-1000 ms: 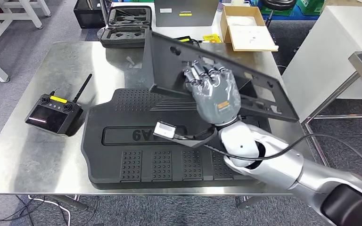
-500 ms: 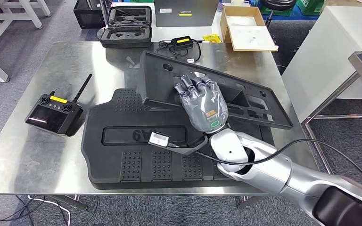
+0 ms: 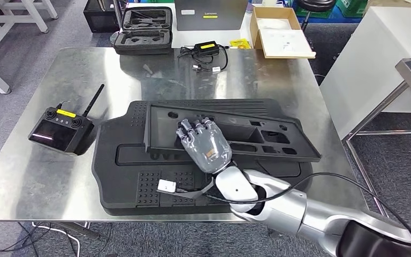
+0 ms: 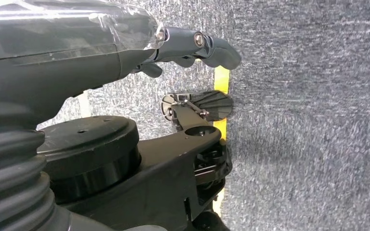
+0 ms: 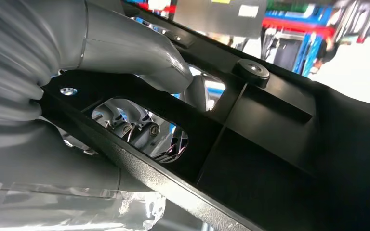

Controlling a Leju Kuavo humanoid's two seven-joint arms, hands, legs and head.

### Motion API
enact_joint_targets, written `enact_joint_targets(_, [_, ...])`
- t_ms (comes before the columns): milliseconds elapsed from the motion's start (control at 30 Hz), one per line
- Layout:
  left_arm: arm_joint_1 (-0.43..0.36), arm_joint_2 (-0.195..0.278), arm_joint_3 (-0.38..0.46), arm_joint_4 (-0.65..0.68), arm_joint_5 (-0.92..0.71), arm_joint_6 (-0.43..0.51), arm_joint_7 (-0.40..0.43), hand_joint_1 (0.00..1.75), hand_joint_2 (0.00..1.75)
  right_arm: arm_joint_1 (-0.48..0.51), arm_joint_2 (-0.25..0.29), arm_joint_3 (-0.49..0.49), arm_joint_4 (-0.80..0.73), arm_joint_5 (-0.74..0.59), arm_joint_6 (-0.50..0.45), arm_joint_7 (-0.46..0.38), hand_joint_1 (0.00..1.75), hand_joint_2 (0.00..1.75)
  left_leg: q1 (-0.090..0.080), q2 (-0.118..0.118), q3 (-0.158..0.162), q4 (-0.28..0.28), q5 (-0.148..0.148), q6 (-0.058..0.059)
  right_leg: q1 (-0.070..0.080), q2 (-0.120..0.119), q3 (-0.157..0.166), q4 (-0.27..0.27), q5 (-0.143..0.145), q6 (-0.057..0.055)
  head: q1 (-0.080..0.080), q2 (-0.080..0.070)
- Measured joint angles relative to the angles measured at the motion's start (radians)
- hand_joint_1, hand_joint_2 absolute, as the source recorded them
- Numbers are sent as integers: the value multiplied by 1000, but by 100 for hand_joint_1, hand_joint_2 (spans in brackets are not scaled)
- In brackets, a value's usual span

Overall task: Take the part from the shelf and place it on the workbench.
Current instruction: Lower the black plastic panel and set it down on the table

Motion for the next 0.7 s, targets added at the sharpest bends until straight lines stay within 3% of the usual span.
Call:
enact_joint_targets(400, [10, 0, 0, -10, 4, 13, -6, 0, 175, 14, 50, 24, 64, 1, 9, -6, 175, 175, 0, 0, 1, 0, 0, 0, 0, 0, 1, 0, 0, 0, 0, 0])
enact_joint_targets(700, [11, 0, -1, -18, 41, 20, -14, 0, 175, 21, 100, 49, 129, -59, 73, -51, 175, 175, 0, 0, 2, 0, 0, 0, 0, 0, 1, 0, 0, 0, 0, 0])
